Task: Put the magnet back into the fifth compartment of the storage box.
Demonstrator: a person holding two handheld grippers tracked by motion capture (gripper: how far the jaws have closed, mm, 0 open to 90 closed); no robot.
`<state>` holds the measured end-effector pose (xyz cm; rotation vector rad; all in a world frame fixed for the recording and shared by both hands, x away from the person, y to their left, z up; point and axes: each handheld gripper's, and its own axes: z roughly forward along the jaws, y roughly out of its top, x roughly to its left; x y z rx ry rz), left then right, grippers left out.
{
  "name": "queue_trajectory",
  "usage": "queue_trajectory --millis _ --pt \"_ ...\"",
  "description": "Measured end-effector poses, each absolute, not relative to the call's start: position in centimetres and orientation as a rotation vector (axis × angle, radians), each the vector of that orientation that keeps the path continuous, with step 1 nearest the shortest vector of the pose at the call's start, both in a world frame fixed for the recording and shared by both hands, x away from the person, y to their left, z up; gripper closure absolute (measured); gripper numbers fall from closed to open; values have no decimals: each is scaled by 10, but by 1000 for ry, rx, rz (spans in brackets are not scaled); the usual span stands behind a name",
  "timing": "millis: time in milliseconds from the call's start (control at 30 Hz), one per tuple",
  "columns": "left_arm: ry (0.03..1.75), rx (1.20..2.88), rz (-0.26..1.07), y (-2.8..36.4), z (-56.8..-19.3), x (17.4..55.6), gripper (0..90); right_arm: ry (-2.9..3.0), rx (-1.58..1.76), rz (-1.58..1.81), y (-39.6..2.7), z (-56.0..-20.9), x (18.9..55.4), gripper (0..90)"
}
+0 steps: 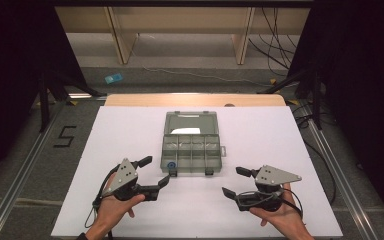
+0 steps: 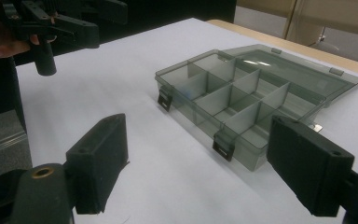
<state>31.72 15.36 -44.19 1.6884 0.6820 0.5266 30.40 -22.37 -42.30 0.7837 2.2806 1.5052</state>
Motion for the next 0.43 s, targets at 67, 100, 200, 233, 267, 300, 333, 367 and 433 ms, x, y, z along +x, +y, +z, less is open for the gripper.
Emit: queue_trajectory --millis 67,100,200,233,267,300,333,367,433 --pt "682 1688 526 154 -442 317 163 2278 786 1502 -224 -423 304 214" --pt "682 1688 526 154 -442 317 163 2279 788 1504 -223 -424 304 214" --pt "682 1689 526 154 -442 317 163 2278 781 1502 -223 -424 304 214" --pt "682 1689 526 154 -442 317 163 2275 779 1506 -223 -425 304 214" --pt "682 1688 526 154 -442 317 163 2277 771 1507 -223 -425 305 214" --pt "682 1689 526 154 -442 317 163 2276 772 1507 -223 -425 305 214" --pt "682 1689 526 154 -442 317 163 2278 772 1507 -223 -425 305 214" --pt "682 1689 526 154 -442 317 164 2278 774 1508 -222 -425 304 214" --pt "681 1689 526 154 -442 317 164 2290 775 1495 -223 -425 304 214"
